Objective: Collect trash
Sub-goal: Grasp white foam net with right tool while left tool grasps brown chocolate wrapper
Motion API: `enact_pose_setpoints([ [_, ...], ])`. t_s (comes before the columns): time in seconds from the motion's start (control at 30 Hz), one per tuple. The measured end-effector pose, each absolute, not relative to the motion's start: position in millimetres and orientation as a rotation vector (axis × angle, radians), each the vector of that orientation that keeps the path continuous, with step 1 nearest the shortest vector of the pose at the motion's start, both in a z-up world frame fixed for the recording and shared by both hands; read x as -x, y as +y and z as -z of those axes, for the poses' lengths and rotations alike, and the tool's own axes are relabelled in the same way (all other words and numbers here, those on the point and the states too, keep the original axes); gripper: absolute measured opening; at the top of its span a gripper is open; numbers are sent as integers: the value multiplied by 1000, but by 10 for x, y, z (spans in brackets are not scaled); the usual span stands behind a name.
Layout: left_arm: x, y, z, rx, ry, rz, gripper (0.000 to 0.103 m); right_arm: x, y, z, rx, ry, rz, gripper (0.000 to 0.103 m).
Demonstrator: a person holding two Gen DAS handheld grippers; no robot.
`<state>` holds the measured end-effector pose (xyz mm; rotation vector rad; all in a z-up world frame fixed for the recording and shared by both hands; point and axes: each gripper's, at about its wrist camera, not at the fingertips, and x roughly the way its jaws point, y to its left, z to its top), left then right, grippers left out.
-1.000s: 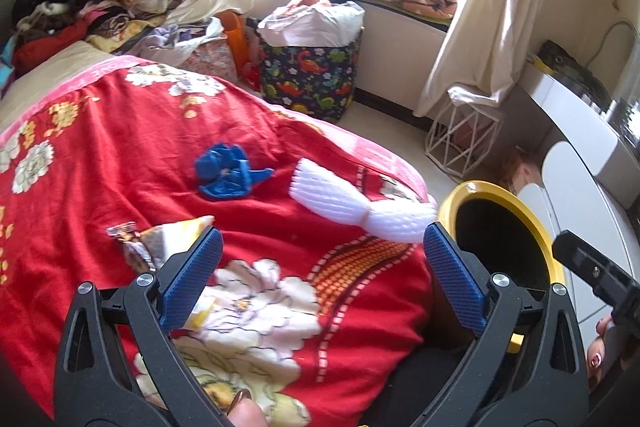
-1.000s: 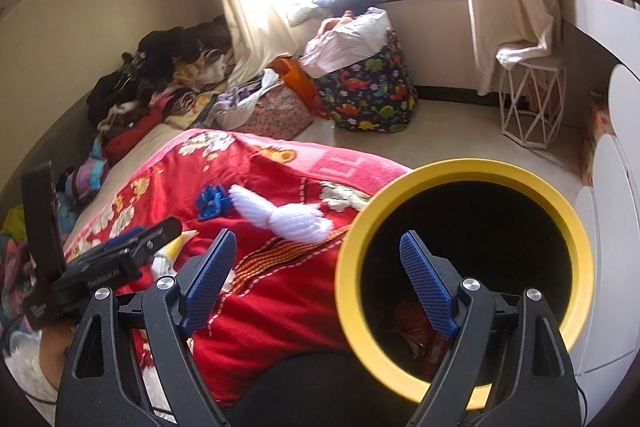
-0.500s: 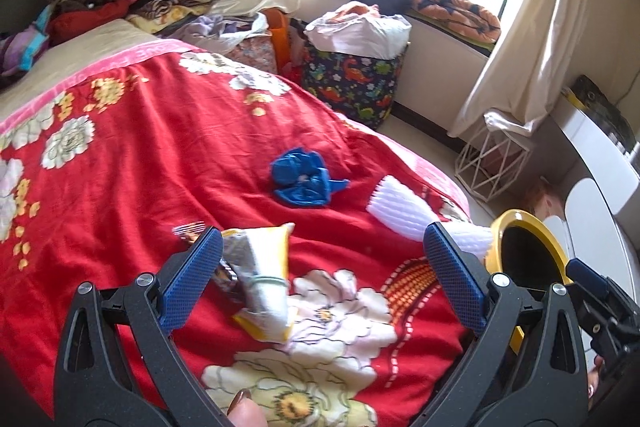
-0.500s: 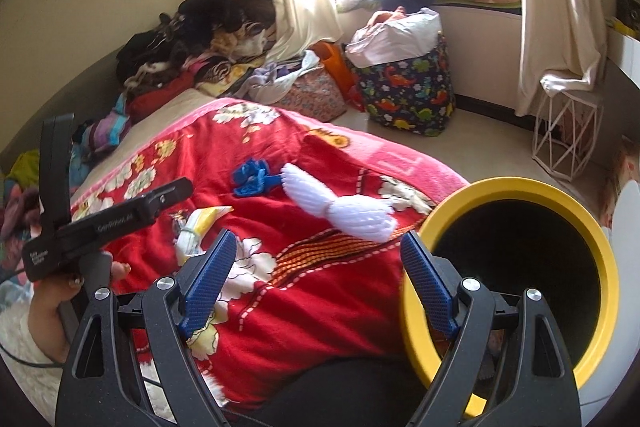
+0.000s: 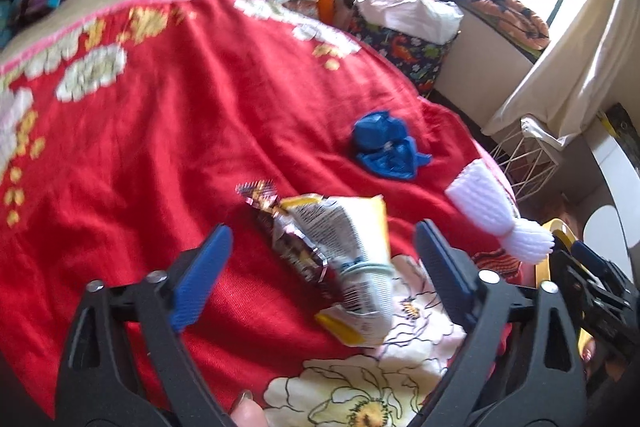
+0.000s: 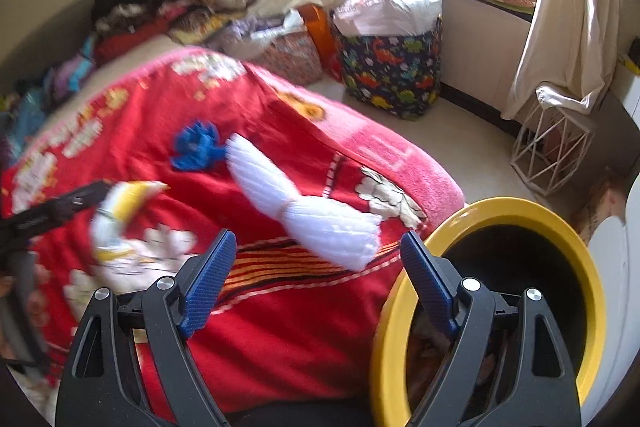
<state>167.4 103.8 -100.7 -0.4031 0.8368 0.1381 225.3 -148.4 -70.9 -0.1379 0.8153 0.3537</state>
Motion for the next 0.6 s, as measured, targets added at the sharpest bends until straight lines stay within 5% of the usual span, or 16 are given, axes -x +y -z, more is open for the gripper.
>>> enact_pose_setpoints([
  [0.2, -1699, 1116, 1158, 469, 859, -123, 69, -2635, -1345, 1020, 225, 911, -316, 80],
  [0.43, -1654, 1227, 1180, 559, 831, -97, 64, -2678, -1172, 1140, 273, 943, -379, 39],
  [0.6, -1637, 1353, 1228, 684, 813, -72, 53, -2517, -1205, 1017, 183, 912, -432, 29],
])
